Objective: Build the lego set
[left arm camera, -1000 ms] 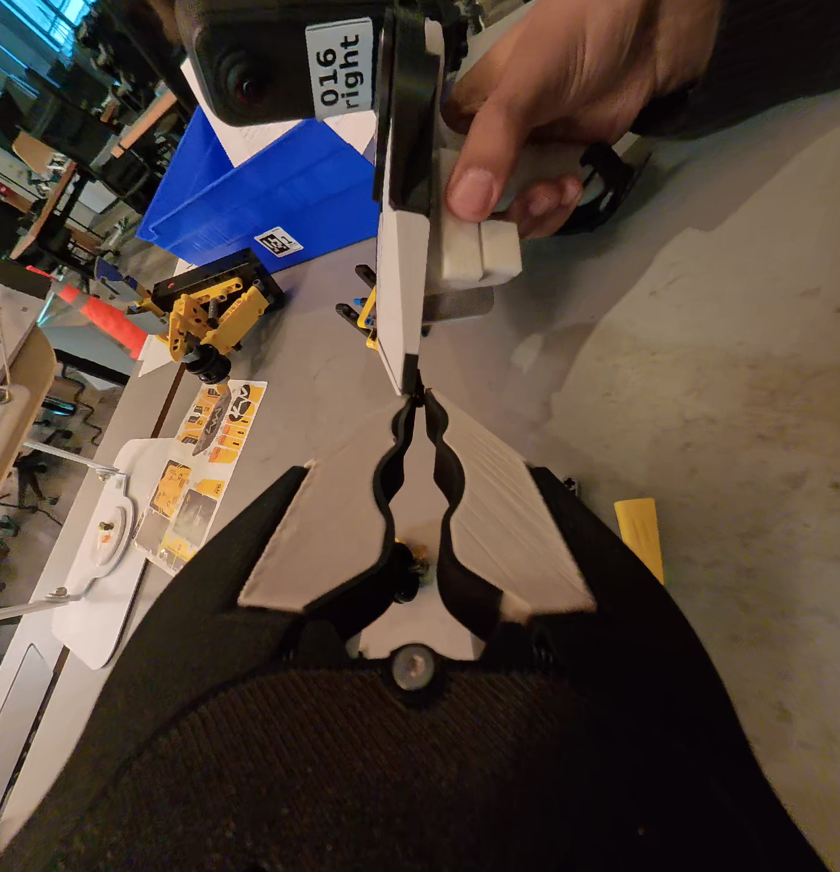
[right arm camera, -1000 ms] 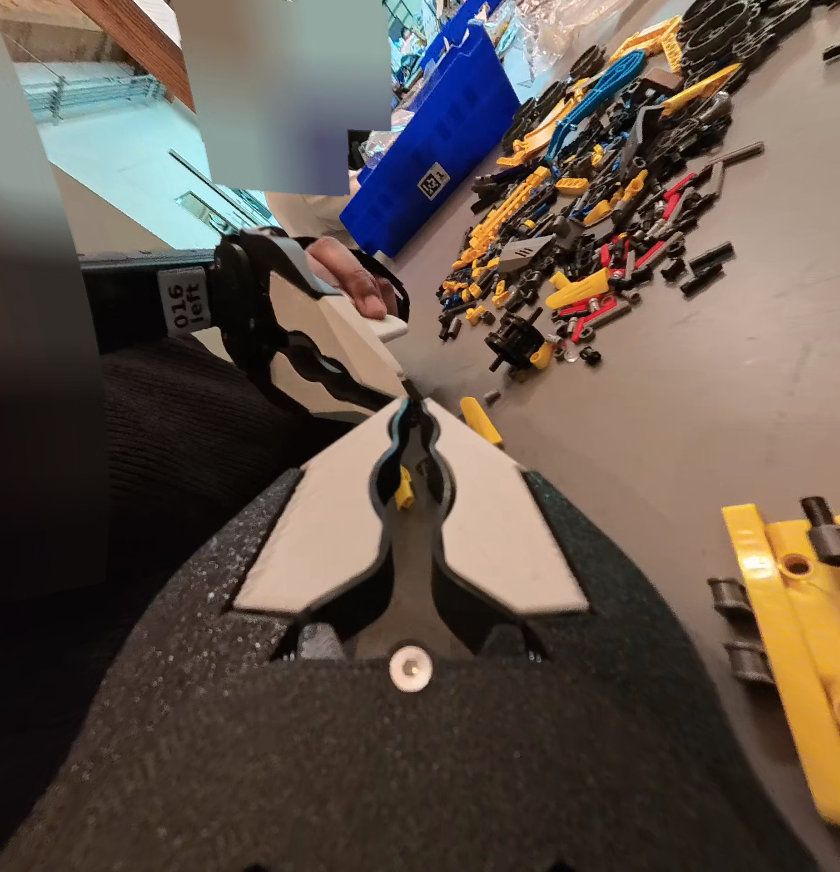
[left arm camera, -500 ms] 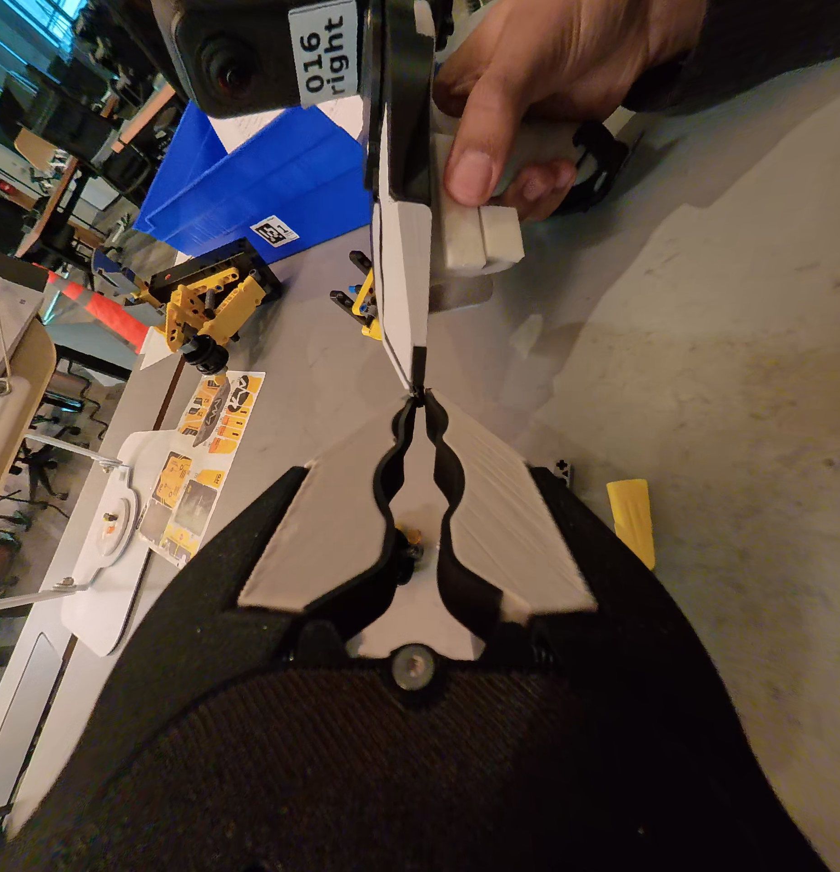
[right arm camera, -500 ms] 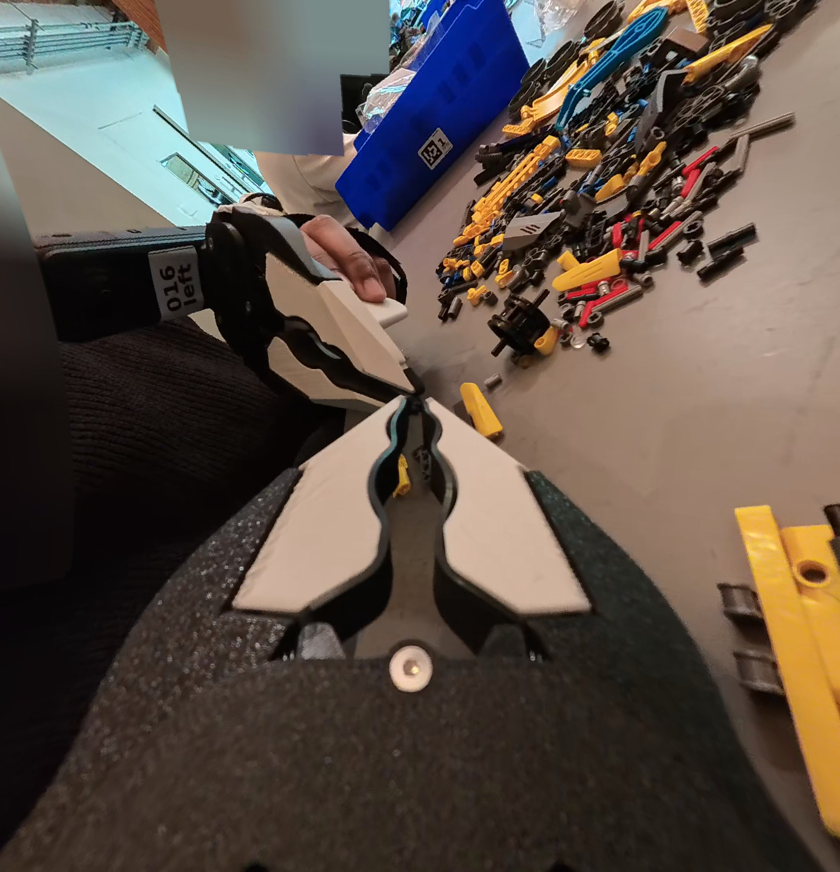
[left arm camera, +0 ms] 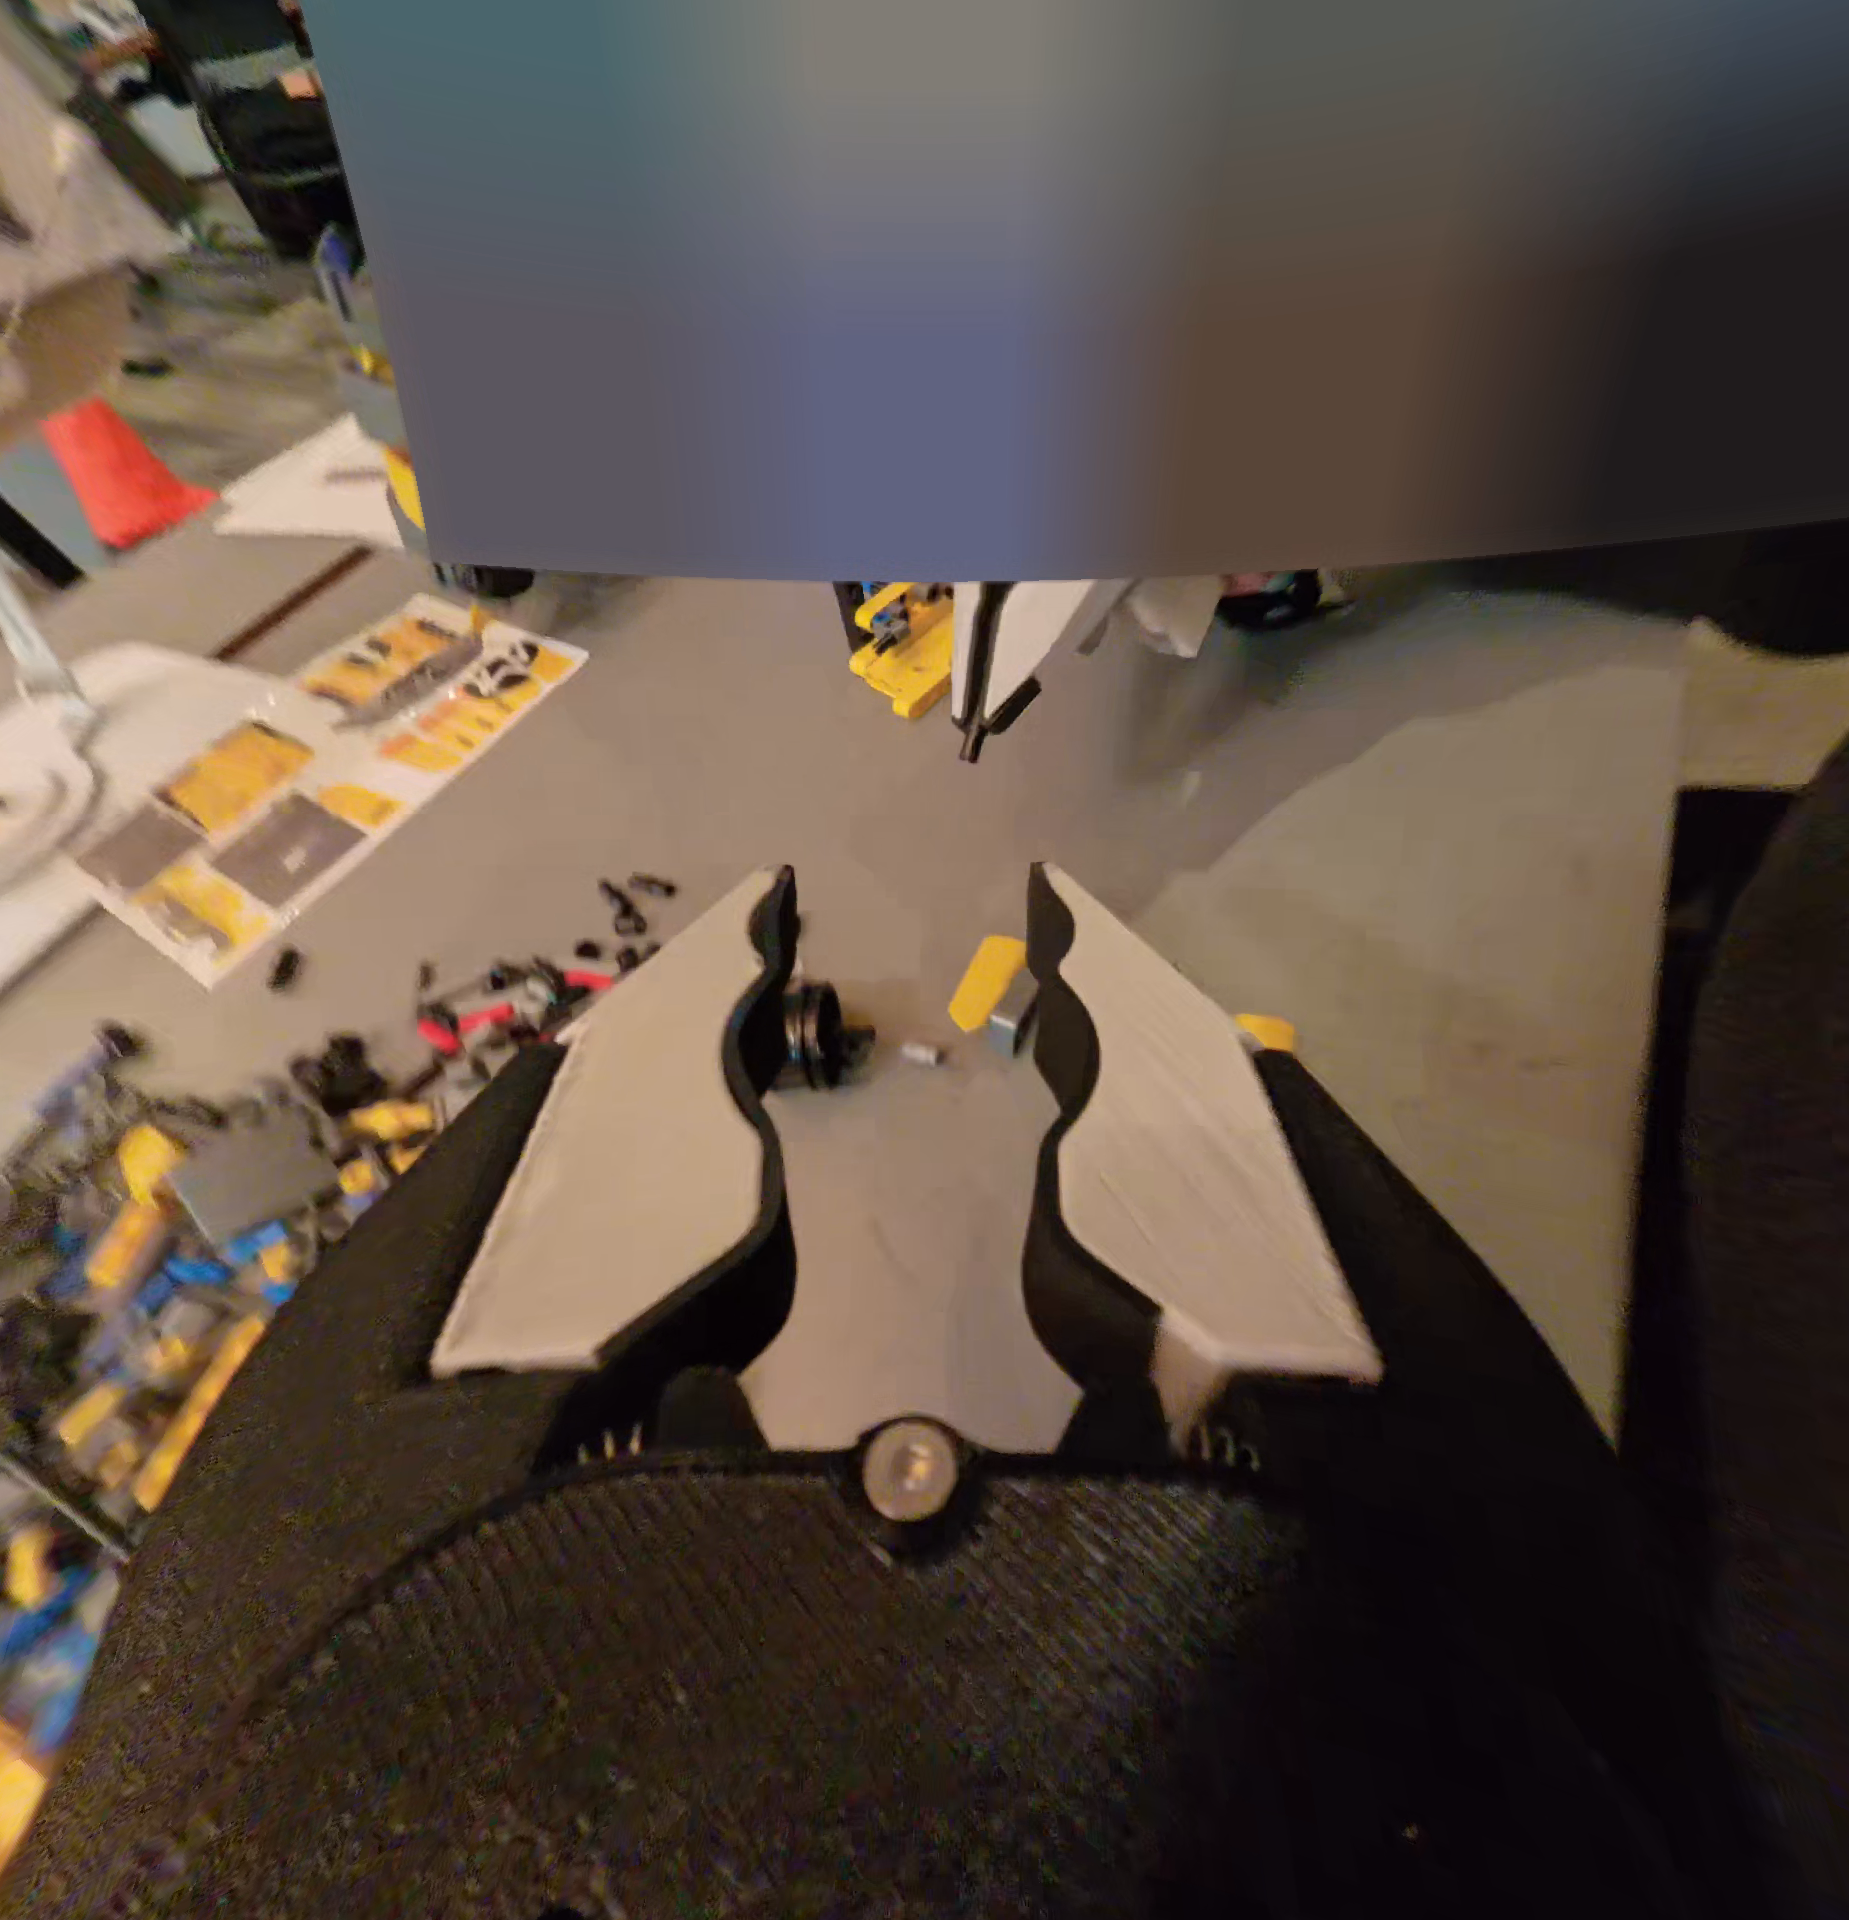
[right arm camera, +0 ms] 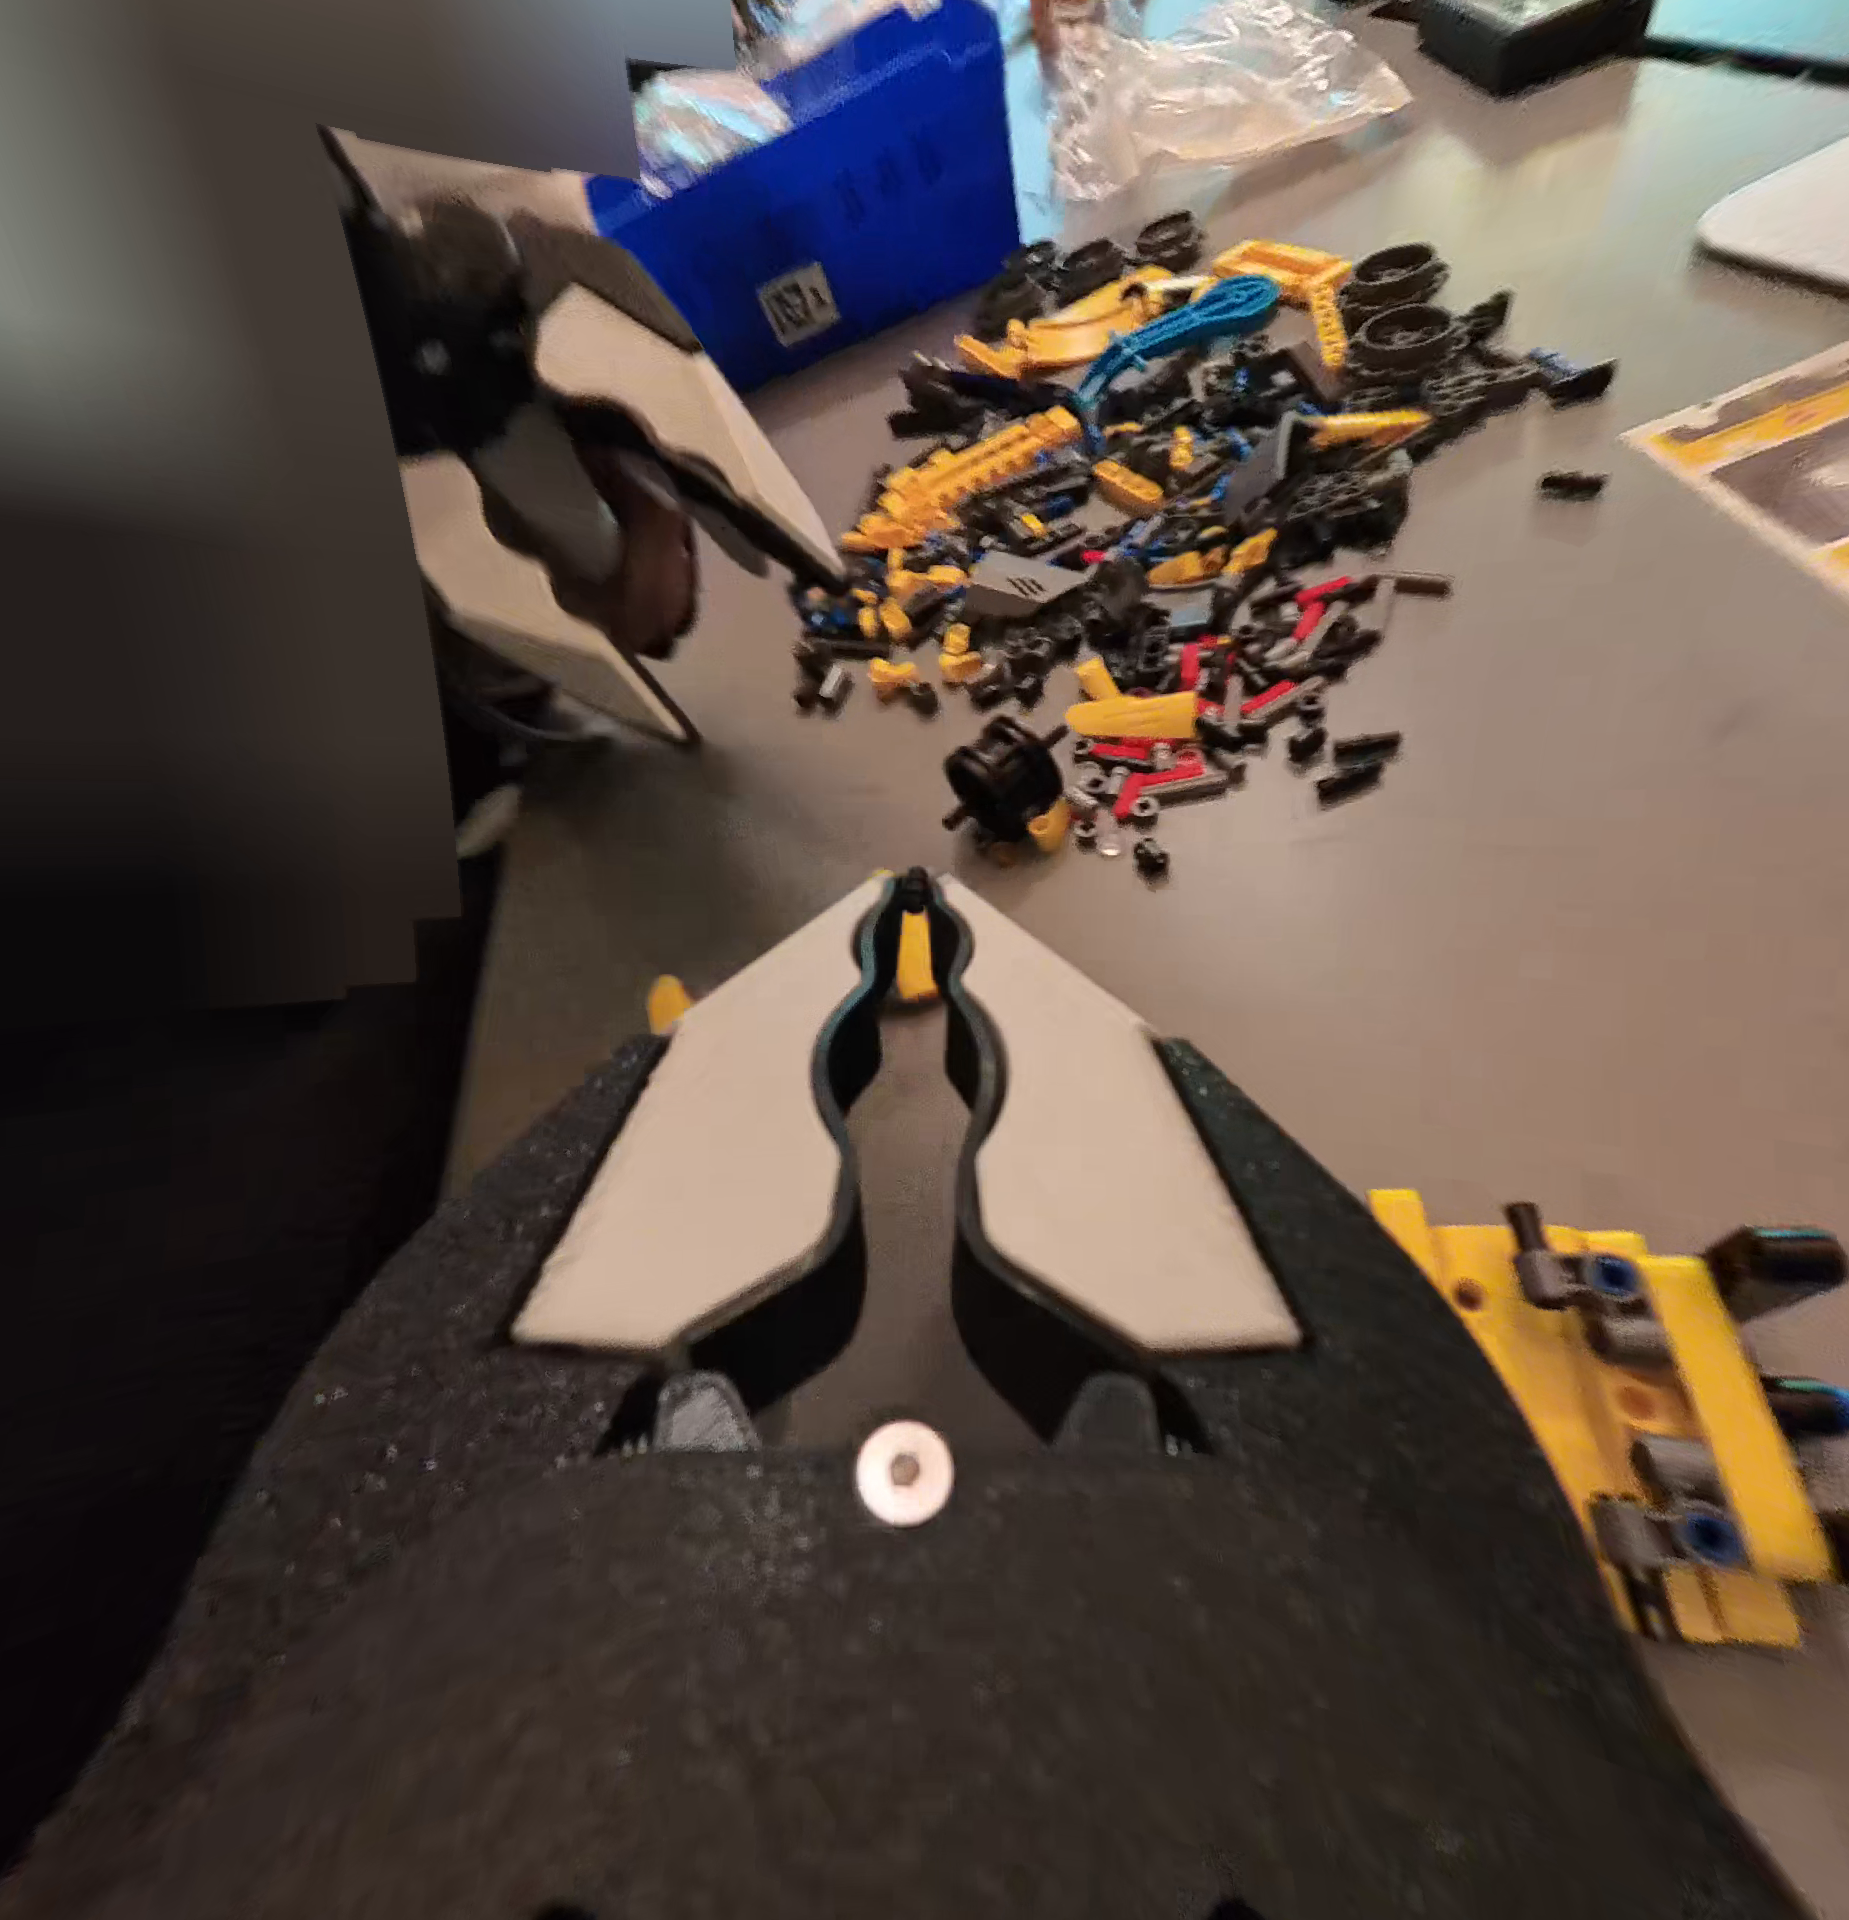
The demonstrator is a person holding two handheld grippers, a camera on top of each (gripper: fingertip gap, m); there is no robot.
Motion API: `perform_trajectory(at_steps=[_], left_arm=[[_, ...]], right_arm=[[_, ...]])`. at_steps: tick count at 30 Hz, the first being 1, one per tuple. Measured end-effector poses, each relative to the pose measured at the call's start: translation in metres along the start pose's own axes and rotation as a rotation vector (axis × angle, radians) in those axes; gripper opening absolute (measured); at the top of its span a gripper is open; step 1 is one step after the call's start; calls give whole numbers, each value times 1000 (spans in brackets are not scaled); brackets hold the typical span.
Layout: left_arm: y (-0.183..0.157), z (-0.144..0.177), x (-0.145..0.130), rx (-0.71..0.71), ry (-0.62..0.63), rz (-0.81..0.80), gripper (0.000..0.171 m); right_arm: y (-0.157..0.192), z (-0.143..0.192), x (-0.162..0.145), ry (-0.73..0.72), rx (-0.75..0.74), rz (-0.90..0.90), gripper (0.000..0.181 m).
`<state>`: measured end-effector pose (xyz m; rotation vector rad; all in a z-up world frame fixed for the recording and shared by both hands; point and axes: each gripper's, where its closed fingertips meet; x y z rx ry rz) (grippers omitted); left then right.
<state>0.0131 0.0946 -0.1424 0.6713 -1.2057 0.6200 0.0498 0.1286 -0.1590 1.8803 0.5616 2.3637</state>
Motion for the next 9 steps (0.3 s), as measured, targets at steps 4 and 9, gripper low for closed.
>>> perform_trajectory(at_steps=[4, 9], left_arm=[[9, 32, -9, 32, -70, 225, 36], [7, 52, -18, 16, -159, 399, 18]], right_arm=[[1, -12, -16, 128, -82, 163, 4], [32, -26, -31, 392, -58, 267, 4]])
Point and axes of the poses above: each gripper's, where its closed fingertips meet, z back along the fingers, x out of its top, y = z × x across the jaws, and after that the axes turned 11 degrees about -y, right-handed
